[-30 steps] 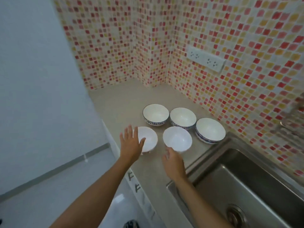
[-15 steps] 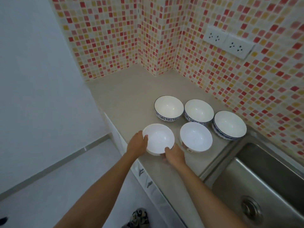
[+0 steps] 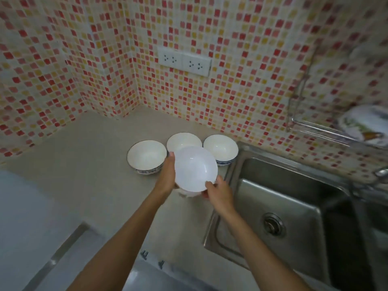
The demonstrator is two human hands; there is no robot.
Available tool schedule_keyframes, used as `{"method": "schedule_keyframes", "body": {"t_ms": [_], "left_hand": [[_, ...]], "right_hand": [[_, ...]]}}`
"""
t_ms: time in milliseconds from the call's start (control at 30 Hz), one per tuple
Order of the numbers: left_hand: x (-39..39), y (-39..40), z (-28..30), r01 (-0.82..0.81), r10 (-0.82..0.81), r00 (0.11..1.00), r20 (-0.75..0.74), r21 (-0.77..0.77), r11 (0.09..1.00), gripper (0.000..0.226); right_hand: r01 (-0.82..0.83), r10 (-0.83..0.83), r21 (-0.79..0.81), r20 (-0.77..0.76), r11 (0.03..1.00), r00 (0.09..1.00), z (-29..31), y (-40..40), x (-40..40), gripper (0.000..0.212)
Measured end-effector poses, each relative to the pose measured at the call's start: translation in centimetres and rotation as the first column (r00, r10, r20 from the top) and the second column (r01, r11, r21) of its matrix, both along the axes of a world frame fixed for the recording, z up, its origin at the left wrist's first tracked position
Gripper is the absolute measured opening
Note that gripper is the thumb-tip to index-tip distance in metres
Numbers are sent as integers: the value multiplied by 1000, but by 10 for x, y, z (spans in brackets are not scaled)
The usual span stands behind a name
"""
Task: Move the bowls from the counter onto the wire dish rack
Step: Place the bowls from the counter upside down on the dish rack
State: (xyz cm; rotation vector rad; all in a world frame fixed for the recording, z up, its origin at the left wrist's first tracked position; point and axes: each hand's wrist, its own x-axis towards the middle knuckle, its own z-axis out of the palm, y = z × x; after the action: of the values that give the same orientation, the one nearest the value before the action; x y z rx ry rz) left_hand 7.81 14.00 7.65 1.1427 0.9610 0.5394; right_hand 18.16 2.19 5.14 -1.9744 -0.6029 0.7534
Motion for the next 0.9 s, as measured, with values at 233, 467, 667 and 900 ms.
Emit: {"method": "schedule_keyframes", "body": {"t_ms": [233,467,667,900], "left_hand": [[113,-54,29,182,-138,969,206,-209,961,52],[194,-100,50,306,-309,922,232,51,951,37],[226,-133,77,254,-289,937,197,186,949,47],[268,-148,145,153,-305,938,166,592,792,61]], "right_hand": [[163,-180,118,152,979,972,48,-88,93,35],[363,-500,351,504,863,704,106,-174,191,37],[375,-381,226,825,899,417,118,-206,270,43],[243,-300,252,935,937,187,73,-216,322,39]]}}
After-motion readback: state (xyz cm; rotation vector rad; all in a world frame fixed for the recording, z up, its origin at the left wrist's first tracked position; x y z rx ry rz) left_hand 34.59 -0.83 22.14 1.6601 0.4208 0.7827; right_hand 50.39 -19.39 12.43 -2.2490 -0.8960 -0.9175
